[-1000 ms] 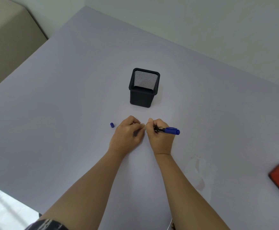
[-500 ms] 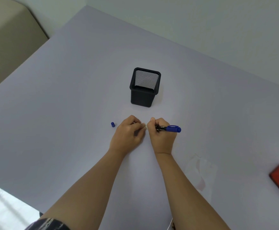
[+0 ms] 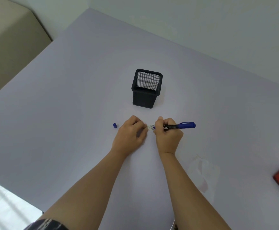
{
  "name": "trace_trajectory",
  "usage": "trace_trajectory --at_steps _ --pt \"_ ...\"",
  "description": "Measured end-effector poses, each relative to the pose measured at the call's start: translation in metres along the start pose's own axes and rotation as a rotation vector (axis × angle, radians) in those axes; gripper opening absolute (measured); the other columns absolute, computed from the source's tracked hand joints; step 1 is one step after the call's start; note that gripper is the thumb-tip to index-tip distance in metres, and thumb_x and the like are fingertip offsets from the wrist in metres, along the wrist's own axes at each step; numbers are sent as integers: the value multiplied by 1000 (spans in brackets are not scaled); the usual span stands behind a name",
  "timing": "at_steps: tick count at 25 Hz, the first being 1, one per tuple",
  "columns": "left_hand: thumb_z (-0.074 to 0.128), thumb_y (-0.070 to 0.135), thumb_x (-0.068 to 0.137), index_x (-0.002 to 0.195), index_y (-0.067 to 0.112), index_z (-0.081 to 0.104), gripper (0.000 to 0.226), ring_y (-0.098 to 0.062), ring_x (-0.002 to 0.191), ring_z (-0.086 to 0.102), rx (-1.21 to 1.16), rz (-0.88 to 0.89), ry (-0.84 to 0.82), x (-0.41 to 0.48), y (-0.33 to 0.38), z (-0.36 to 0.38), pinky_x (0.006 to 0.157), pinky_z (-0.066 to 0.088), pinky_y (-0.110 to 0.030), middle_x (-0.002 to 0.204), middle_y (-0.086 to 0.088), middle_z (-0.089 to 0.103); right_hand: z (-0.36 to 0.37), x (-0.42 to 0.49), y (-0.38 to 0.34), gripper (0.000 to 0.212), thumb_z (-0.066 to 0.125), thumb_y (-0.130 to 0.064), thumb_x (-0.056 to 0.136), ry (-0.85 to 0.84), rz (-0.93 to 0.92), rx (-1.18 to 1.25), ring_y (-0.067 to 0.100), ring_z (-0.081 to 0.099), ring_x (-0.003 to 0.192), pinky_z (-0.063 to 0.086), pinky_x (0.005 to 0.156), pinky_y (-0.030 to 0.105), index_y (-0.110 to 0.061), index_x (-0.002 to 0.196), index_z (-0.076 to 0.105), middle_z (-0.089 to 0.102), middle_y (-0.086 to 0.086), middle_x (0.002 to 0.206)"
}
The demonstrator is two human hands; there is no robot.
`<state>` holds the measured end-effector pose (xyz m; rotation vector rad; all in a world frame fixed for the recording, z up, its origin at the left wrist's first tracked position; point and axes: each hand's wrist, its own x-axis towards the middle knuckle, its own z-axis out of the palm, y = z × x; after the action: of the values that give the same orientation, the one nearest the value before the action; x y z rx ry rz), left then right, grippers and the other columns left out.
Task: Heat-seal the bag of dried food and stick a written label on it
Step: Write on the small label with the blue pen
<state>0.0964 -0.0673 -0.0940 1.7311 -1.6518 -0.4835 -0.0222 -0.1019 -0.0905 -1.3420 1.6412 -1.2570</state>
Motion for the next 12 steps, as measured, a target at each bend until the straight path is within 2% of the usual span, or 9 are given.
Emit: trace_trajectory --at_steps 3,7,10,12 --pt "65 15 83 91 8 65 11 -2 58 39 5 -15 -18 -1 0 -1 61 32 -1 87 -2 57 -8 3 -9 30 60 -18 89 -33 92 98 8 62 48 50 52 17 -17 59 53 61 -3 52" --pt "67 14 82 86 8 64 7 -4 61 41 14 -8 -27 0 2 -3 60 32 -2 87 -2 57 -28 9 -22 28 58 -24 90 -70 292 258 4 59 45 50 50 16 -5 69 54 62 5 60" --pt "66 10 83 83 7 67 4 -6 64 45 10 8 -32 -2 2 -4 62 32 -3 87 -4 60 -48 -2 -36 31 56 -25 91 -58 297 249 3 59 46 50 49 15 -3 70 54 62 4 60" --pt "63 9 85 85 5 68 6 -8 67 47 4 -9 -43 0 2 -3 65 35 -11 89 -5 61 -56 -6 -44 30 57 -27 90 -34 294 253 3 60 47 51 51 15 -6 69 52 62 2 58"
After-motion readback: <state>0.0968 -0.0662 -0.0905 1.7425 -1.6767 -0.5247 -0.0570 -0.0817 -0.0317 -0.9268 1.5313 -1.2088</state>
